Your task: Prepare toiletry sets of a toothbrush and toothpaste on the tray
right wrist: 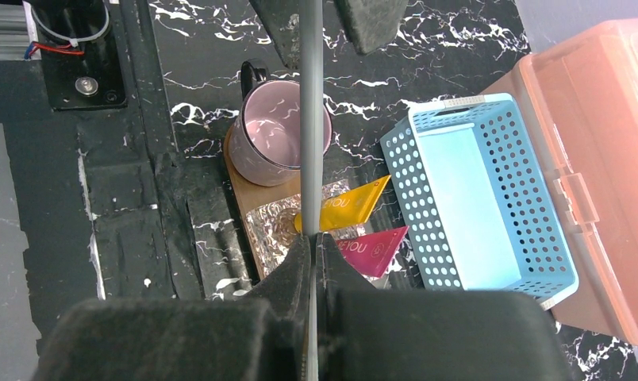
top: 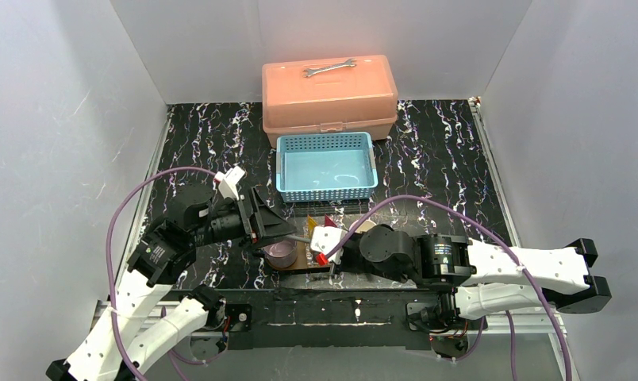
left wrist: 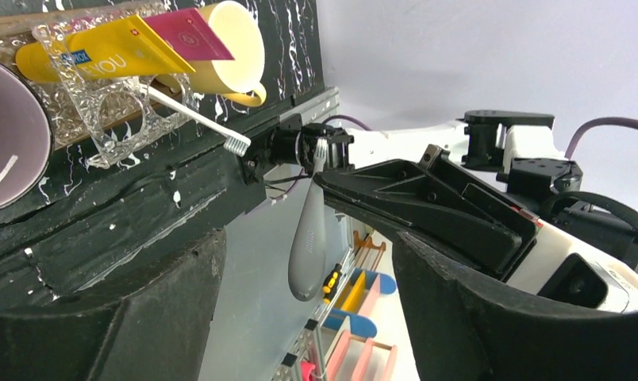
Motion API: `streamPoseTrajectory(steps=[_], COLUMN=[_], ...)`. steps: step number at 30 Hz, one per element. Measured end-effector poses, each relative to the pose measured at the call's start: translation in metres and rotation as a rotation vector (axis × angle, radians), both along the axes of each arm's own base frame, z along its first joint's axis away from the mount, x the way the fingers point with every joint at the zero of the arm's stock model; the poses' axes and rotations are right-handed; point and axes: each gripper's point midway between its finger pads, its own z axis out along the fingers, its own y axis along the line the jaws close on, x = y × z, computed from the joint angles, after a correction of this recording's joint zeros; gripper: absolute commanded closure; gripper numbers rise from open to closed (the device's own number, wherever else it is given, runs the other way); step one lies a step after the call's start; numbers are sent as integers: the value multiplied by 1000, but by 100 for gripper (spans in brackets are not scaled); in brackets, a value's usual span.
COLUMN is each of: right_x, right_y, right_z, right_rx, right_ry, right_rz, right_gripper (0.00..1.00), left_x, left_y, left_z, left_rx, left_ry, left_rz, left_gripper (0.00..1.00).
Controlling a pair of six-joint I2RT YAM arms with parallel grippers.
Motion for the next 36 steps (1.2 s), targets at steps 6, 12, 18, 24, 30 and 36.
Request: streamPoseTrajectory(steps=[6,12,18,24,30,36], right_x=[-1,-3,-4,-5,-5,-6], right_y=[2,3,4,4,4,4], right_z=[-3,-3,-3,-2,-2,-2], right_rx=[-12,-12,-11,-8,-8,-7], right_ry=[-6,-5,-4,-4,-4,-5], right_rz=[7,14,17,21,22,22], right_gripper=[99,99,99,99,99,99], left_x=[-8,-12,-17,-19,-21,-23], left_y=[-1,-1,-1,-1,0,1], left_z=[4,4,4,4,4,1], left_rx=[1,1,1,0,3,15], left_ry=[-20,-29,-32,-37,-47,-58], left_rz=[-52,-79,-100,-117,-132,-144], left_gripper=[38,45,56,67,90,100])
